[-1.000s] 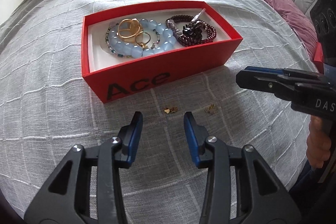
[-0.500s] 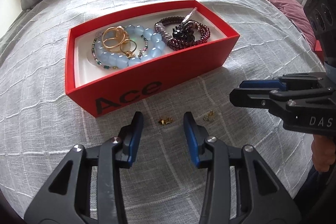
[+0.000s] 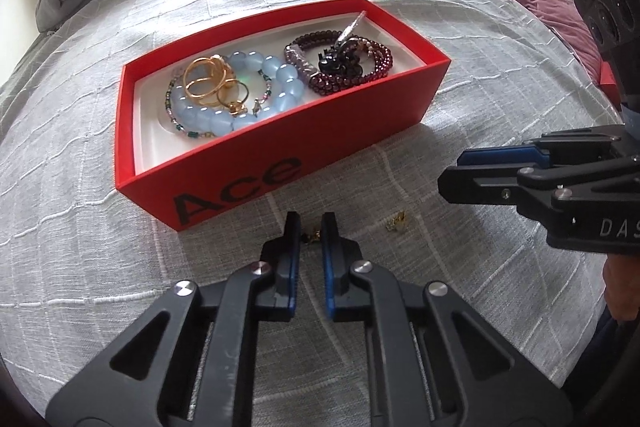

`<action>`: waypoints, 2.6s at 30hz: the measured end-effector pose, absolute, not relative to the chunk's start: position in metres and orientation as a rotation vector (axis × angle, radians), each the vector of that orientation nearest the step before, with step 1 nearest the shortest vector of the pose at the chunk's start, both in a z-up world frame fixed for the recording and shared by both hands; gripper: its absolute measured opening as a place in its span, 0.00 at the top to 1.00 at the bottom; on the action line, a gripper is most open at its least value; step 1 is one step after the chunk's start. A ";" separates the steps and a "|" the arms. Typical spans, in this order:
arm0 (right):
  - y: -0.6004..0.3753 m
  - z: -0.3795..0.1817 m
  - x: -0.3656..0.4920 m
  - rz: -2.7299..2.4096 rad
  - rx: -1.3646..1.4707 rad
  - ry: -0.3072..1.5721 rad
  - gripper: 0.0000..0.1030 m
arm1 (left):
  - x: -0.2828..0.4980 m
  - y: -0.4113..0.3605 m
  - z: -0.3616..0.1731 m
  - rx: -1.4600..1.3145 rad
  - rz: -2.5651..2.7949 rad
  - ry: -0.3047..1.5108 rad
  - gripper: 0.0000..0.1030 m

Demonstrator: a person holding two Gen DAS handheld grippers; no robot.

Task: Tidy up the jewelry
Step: 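Move the left gripper to another small gold earring and close on it, then lift the earring with the left gripper while the right gripper grasps the last gold earring, then carry both earrings into the red box with both grippers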

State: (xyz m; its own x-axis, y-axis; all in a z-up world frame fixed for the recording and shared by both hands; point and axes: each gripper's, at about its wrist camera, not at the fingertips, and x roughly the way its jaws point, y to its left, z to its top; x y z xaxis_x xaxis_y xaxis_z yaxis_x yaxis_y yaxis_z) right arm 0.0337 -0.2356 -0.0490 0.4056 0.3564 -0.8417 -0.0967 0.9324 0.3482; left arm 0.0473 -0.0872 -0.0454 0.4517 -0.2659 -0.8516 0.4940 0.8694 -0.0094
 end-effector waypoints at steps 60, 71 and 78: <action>-0.176 -0.045 0.021 0.376 -0.093 1.003 0.89 | 0.054 -0.078 -0.043 0.229 -0.516 1.033 0.78; -0.179 -0.047 0.022 0.378 -0.090 1.007 0.89 | 0.053 -0.076 -0.038 0.229 -0.505 1.009 0.92; -0.182 -0.040 0.018 0.382 -0.077 0.989 0.89 | 0.055 -0.056 -0.018 0.127 -0.523 0.976 0.92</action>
State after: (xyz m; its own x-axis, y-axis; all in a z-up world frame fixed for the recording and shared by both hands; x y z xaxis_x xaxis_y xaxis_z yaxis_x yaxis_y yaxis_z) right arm 0.0182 -0.1817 -0.0403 0.4891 0.2794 -0.8263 -0.3489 0.9309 0.1082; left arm 0.0550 -0.0560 -0.0177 0.4479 -0.3654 -0.8160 0.4773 0.8695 -0.1273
